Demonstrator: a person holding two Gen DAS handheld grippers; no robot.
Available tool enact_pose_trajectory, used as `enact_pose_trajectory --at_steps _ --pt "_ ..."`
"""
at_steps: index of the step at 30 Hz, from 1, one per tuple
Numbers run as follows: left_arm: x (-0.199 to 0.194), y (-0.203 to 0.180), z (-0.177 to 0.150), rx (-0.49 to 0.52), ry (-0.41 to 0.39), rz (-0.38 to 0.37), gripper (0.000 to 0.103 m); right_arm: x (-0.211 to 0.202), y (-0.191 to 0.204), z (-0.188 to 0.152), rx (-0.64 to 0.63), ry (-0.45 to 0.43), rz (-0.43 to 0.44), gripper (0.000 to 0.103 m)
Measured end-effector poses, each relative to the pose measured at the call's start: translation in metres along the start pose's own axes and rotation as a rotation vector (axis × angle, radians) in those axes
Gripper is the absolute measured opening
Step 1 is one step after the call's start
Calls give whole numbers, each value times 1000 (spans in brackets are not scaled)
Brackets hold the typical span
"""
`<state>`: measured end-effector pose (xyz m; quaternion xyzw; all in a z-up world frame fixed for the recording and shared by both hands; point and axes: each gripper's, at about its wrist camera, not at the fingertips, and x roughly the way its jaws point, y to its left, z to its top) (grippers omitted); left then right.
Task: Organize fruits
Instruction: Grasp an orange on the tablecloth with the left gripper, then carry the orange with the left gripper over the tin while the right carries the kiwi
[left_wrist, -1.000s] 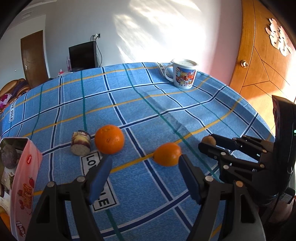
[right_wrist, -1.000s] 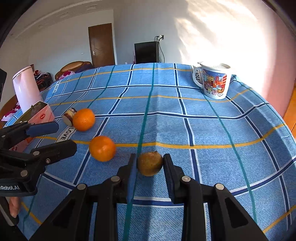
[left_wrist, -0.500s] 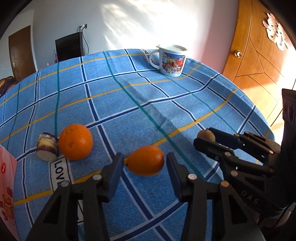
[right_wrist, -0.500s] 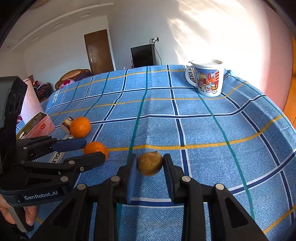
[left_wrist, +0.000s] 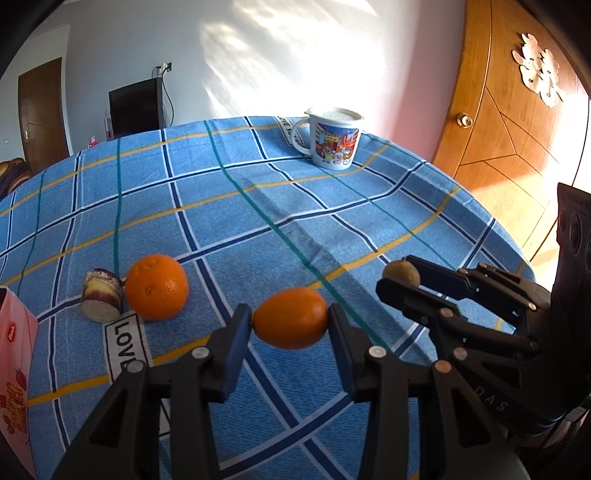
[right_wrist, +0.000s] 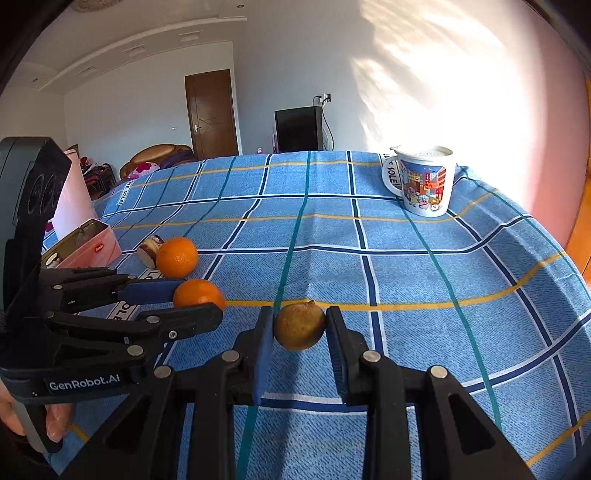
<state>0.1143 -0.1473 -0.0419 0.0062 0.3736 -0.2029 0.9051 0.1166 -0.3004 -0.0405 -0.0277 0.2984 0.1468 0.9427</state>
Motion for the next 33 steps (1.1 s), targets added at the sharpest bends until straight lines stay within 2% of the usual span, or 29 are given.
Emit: enact_pose_trajectory --at_steps 5,13,33 --pt "-12 7 -2 -27 -63 6 44 -8 4 -2 -25 -51 8 30" --pt "-23 12 -3 -47 -118 43 44 -14 7 -3 -40 -89 17 30" --pt "-43 2 -8 4 -222 115 44 -31 12 -9 -77 -199 35 30"
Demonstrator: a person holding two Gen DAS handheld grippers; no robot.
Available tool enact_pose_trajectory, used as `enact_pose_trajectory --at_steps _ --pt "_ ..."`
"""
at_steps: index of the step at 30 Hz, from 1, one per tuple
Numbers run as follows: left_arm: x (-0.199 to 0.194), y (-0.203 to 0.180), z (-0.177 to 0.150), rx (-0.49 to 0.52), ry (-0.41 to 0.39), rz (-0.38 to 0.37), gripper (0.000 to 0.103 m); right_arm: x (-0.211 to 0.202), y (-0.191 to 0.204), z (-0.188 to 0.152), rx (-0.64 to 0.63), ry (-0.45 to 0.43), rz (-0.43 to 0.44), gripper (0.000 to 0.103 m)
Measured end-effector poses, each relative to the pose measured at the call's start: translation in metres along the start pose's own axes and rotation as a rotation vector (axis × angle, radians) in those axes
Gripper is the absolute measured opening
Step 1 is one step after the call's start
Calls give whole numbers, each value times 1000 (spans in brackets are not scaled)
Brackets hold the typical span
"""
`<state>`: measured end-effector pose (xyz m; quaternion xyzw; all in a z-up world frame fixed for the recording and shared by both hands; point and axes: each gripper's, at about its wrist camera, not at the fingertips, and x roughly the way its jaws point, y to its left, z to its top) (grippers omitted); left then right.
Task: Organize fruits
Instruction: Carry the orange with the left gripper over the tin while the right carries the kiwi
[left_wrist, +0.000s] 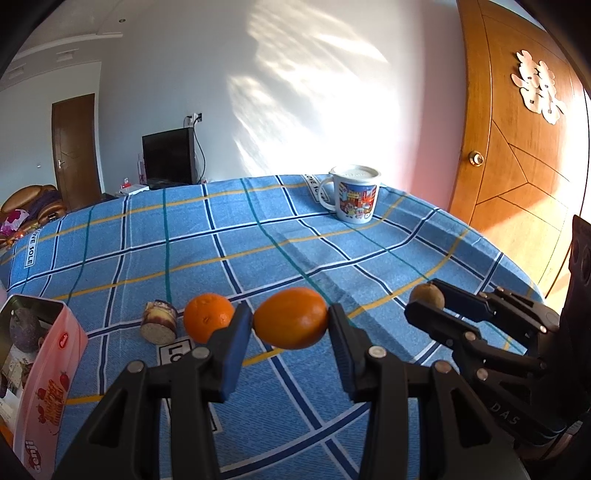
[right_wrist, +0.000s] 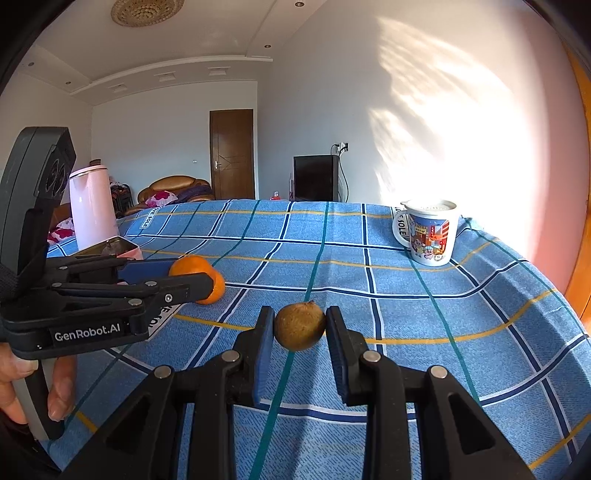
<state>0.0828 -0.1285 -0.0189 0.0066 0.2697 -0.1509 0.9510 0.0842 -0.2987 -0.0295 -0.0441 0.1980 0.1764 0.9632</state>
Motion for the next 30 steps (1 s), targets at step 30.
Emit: enact_pose_trajectory --at_steps 30 --pt "-26 -7 -3 38 -138 75 44 -22 6 -4 -39 -139 19 30"
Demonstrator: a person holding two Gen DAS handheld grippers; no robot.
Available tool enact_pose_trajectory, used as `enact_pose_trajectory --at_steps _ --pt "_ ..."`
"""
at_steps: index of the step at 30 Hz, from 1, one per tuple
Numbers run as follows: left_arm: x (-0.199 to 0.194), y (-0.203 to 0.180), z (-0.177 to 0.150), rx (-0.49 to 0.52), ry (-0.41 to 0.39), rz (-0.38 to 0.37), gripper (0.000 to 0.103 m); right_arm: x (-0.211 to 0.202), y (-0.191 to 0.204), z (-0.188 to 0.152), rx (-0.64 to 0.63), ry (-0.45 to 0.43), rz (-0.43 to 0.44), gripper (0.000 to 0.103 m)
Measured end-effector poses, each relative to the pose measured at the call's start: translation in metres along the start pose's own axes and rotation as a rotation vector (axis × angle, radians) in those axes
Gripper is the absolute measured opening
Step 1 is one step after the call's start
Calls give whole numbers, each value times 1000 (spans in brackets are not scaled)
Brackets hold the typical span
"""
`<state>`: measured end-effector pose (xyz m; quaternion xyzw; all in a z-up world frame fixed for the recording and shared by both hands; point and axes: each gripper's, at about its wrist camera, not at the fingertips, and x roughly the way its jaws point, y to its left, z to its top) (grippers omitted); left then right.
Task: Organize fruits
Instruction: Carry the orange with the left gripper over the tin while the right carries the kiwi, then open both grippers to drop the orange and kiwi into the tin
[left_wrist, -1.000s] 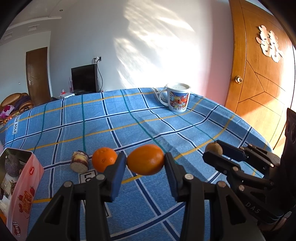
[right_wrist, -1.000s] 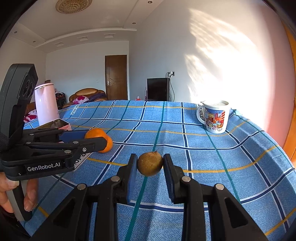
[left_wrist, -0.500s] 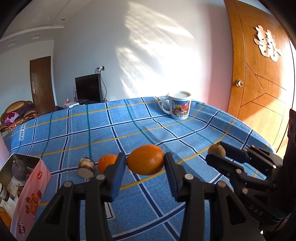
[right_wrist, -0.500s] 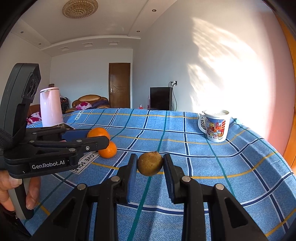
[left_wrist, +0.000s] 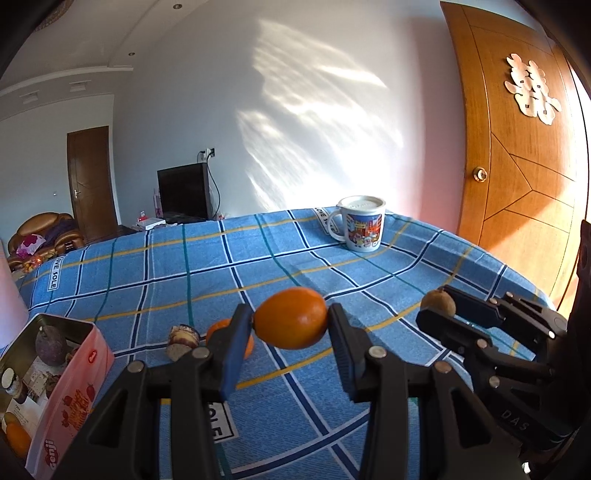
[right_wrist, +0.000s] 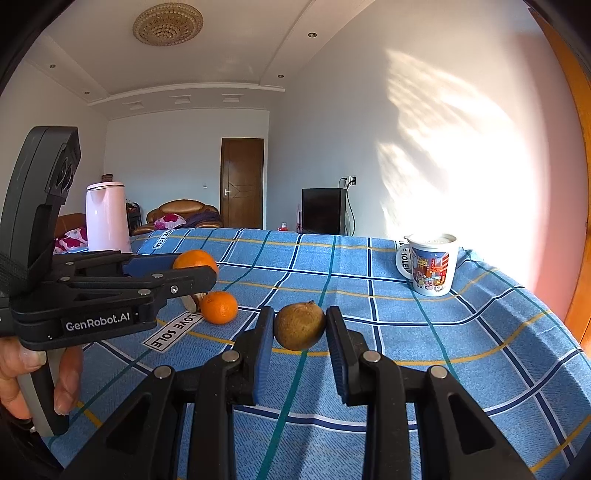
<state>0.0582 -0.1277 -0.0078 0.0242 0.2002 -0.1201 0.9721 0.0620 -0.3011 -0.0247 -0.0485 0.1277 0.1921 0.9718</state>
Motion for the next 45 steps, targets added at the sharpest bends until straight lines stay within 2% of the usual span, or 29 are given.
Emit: enact_pose_trajectory --at_steps 6,12,22,27,29,35,41,45 --pt "-8 10 -1 12 6 44 44 4 2 4 -3 39 5 30" --pt "-28 46 2 -28 -7 97 44 7 25 30 -46 64 56 30" --pt "-60 164 6 -193 44 262 44 42 115 97 -141 110 289 30" --pt "-66 216 0 -234 91 319 44 73 174 114 -211 151 376 30" --pt "-67 234 -4 -251 107 348 44 88 196 113 -238 175 403 30" --pt "-56 265 -17 -273 186 356 44 134 245 94 -262 278 469 30" --pt "-38 276 -32 -277 279 369 44 161 266 67 -232 388 498 30" --pt "-34 277 -38 -284 301 380 44 170 273 55 -231 429 509 30"
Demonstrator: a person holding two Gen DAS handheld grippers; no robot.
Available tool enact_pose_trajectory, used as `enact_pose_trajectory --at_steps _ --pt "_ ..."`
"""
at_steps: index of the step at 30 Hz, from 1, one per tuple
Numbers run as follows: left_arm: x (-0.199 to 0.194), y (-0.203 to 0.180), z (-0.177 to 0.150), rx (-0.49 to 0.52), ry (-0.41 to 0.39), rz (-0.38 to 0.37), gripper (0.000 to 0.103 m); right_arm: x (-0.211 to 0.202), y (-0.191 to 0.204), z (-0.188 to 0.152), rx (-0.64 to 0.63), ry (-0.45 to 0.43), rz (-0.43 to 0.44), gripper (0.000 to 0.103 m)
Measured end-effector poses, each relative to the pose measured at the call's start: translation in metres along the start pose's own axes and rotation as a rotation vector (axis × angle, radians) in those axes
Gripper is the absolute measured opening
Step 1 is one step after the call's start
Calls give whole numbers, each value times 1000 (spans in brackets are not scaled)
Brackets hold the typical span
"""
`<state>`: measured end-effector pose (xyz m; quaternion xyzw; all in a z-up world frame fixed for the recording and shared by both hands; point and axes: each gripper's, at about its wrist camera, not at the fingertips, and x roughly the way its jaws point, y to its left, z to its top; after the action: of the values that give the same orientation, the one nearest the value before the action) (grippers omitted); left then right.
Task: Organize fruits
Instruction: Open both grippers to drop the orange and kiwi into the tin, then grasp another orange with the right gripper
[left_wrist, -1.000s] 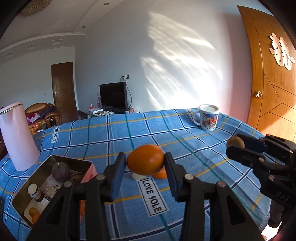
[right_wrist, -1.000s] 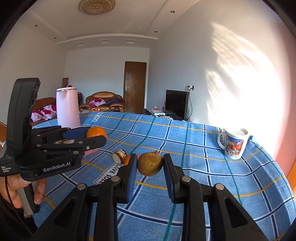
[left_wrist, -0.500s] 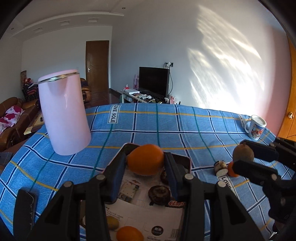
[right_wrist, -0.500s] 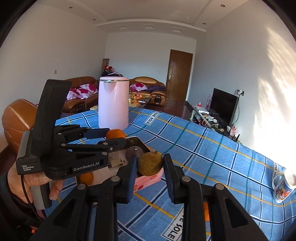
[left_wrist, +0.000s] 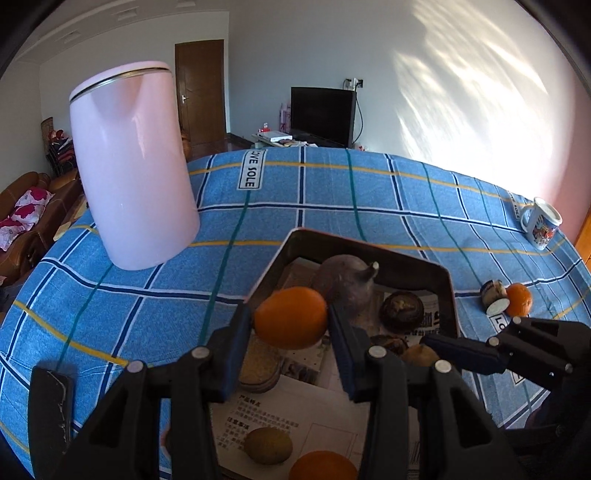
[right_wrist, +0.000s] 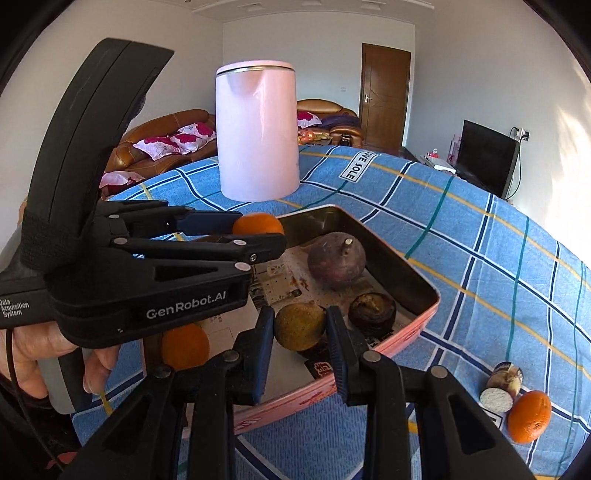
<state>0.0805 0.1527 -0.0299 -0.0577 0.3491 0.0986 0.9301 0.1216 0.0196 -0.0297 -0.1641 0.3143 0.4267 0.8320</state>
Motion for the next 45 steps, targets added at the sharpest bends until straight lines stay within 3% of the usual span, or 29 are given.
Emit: enact_pose_trajectory --at_steps 3,7,10,16,20,23,39,40,42,45 --pt "-1 0 -1 -6 -4 11 46 6 1 0 10 17 24 31" --pt "-10 -3 2 -18 -23 3 62 -3 -1 -2 16 -8 25 50" --pt "-22 -16 5 -6 -61 -18 70 -26 -14 -10 40 -45 20 51" --pt "-32 -64 9 54 -87 -80 74 -72 -70 -37 79 -71 -174 60" --pt "-26 -102 10 106 -74 -115 74 -88 -109 -53 126 -54 -315 61" --pt "-20 -125 9 134 -54 -132 74 -90 -130 -60 162 -32 -370 61" --pt "9 -160 9 161 0 -140 74 -56 -166 -73 283 87 -282 61" --pt "11 -162 9 162 4 -142 74 -54 -167 -74 290 102 -282 60" --pt "13 -167 9 165 9 -149 74 -56 -168 -75 302 95 -252 49" --pt "15 -177 8 176 11 -169 74 -62 -171 -79 334 79 -273 48"
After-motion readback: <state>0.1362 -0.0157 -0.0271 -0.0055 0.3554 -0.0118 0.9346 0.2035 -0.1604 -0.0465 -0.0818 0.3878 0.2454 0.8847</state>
